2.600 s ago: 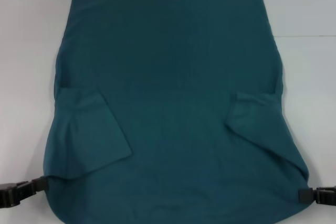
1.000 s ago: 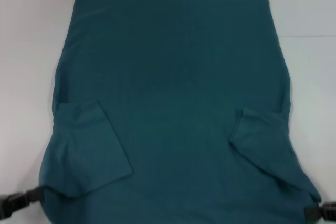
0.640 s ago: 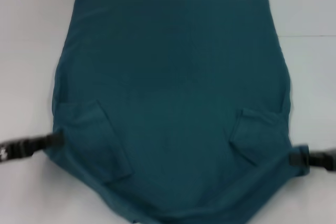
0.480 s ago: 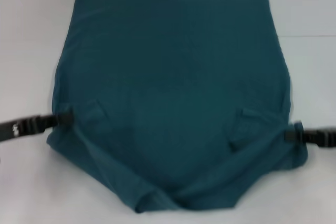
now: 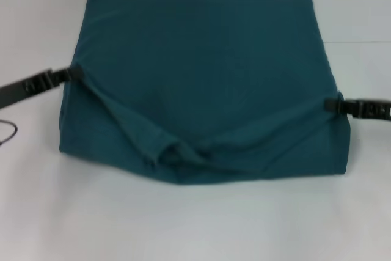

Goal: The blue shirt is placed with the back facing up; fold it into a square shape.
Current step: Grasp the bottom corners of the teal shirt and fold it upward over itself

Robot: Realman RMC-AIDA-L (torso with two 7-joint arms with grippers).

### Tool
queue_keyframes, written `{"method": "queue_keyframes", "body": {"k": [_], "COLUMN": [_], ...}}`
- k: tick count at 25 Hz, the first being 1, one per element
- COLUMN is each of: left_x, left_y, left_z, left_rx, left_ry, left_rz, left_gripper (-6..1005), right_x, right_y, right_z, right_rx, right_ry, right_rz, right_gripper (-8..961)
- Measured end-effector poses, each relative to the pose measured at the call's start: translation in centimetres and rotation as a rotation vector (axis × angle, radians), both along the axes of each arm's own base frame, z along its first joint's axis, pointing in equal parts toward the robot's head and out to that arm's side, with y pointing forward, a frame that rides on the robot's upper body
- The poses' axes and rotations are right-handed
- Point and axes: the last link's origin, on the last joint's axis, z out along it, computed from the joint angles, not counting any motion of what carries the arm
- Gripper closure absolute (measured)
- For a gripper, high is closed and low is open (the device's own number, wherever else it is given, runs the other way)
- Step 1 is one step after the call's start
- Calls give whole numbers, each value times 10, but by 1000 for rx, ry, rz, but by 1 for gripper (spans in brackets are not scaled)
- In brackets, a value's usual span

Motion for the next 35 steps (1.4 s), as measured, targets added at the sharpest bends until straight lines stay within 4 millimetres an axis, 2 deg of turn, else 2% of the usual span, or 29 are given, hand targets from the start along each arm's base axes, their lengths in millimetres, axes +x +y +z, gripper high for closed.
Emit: {"method": "queue_keyframes", "body": {"k": [3,13,20,26,35], "left_x": [1,16,17,11,13], "left_y": [6,39,50,53,54], "left_z": [0,-17,-19,-25,-35], "left_rx": [37,114,179,231,230], "left_ry": [-8,21,38,55,68], "left_rz": [13,39,73,126,120], "left_gripper": [977,976,977,978,976], "right_x": [-3,-27,-37,-36,-30], "right_y": [8,57,82,86,81], "right_z": [-1,0,-5,-10,-21], "right_rx": [29,200,260,288,279], "right_ry": [-13,-122,-231,-256,-255], "right_rz": [-1,7,-14,-24,-40], "right_gripper": [890,890,890,890,891]}}
